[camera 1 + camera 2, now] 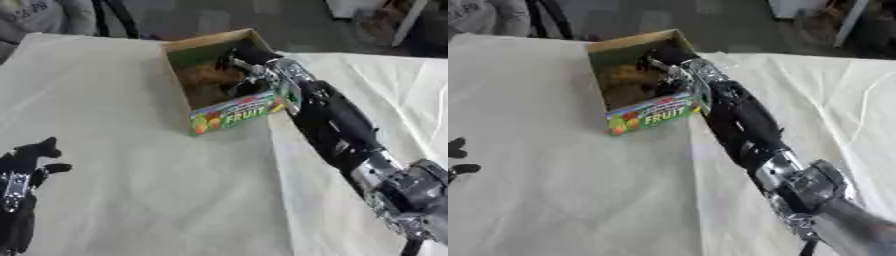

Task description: Pick up objects on the table and place them in the box.

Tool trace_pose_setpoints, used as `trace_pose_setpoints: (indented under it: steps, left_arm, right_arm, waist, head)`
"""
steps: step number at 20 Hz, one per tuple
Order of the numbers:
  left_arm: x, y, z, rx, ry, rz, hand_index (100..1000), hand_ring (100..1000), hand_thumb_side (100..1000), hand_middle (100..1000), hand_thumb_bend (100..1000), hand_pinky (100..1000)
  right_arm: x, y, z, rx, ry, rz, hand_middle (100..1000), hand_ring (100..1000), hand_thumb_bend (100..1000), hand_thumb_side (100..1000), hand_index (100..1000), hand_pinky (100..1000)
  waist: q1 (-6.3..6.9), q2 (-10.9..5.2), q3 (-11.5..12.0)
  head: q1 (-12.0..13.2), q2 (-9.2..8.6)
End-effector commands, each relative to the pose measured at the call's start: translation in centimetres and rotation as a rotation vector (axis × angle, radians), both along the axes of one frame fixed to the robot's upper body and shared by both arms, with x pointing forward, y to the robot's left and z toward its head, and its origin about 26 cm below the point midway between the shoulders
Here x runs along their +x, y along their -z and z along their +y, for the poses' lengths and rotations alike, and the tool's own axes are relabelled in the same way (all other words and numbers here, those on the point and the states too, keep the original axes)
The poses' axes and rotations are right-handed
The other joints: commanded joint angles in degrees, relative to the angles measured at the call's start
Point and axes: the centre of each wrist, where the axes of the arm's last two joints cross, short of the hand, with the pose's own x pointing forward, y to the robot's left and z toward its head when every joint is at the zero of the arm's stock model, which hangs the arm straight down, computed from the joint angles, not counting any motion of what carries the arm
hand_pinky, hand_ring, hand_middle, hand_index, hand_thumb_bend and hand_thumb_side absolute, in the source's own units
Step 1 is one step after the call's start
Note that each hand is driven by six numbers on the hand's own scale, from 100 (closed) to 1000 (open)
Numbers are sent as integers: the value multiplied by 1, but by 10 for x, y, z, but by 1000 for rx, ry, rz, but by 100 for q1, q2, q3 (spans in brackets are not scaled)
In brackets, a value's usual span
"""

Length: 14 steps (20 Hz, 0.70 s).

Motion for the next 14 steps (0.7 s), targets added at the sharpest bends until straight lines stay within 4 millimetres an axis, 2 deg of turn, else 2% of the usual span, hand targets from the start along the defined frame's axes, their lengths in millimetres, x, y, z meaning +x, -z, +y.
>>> trace_pose_setpoints:
  steps: [1,3,6,9,14]
  left_arm:
    - [0,-11,-3,-15,17,-35,628,880,661,532,567,617]
    - [0,-11,-4,-15,17,-37,628,880,660,532,567,617]
    - [0,-11,-3,-14,16,-37,627,880,660,532,569,617]
    - [0,-11,-3,-15,14,-38,627,880,659,532,570,617]
    - [0,-9,0,-13,0,-34,627,880,657,532,573,617]
  right_arm:
    - [1,-22,0,33,-20,2,776,682,100,483,873,548]
    - [0,-27,1,47,-34,39,835,770,100,639,888,612]
    - [-2,-36,4,43,-55,82,901,866,100,748,916,695]
    - [-4,-45,5,38,-73,97,916,869,100,765,926,698]
    - [-11,-67,4,66,-114,40,940,892,100,648,924,707]
  waist:
    - [18,-82,-27]
    - [9,-83,-47]
    - [-5,-83,-71]
    - [-14,-88,-103]
    - [-25,-117,-232]
  head:
    - [-10,-88]
    - [-4,-93]
    - [1,-97]
    - [17,-100]
    - [87,-94]
